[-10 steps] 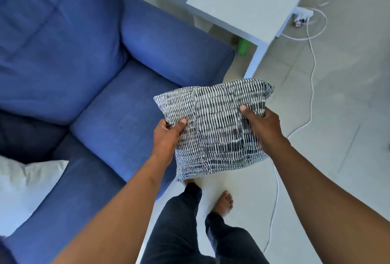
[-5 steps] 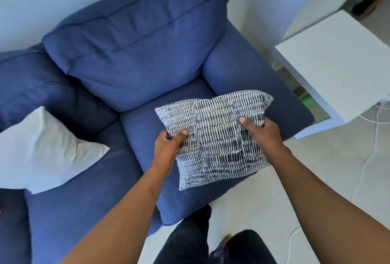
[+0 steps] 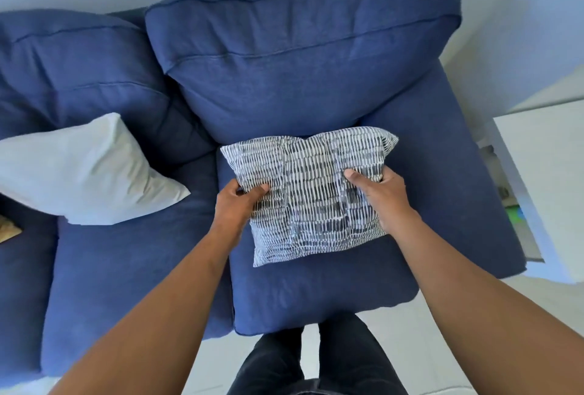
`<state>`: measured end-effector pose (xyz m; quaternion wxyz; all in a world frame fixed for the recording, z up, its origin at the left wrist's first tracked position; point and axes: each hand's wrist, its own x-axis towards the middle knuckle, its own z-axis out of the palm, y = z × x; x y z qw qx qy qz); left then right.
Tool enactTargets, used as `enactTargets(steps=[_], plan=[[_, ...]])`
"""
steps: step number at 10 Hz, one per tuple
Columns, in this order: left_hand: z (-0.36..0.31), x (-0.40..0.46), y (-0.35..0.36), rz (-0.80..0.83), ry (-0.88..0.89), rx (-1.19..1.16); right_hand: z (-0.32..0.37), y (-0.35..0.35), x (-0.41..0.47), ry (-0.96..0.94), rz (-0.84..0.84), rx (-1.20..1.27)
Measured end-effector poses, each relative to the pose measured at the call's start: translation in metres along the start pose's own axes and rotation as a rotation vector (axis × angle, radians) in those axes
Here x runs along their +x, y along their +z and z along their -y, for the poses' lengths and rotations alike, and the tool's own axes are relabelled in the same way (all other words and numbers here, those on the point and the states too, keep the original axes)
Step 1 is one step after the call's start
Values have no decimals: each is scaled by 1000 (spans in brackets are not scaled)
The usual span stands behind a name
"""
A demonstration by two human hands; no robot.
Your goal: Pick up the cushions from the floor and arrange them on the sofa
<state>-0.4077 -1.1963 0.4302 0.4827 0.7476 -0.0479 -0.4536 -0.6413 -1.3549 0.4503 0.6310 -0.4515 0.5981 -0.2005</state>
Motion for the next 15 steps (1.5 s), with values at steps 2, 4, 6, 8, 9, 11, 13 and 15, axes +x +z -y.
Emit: enactTargets(steps=[2,4,6,8,9,11,13,15], plan=[[-32,38,9,-79,60,-26,27,19,55,-62,56,-11],[-54,94,17,-178,176,2,42,36,117,-131,18,1],[-42,140,20,-229,82,201,34,41,173,-48,18,-118],[-64,155,24,-244,15,91,58,36,194,-60,12,-38],[-81,154,24,-215,60,-74,70,37,196,-102,-12,52],[-95,159,16,-390,206,71,80,35,200,-185,-119,-39],[-101,166,18,-401,105,17,79,38,208,-110,-183,-41],[-91,135,16,-471,95,122,82,14,185,-151,-174,-114]])
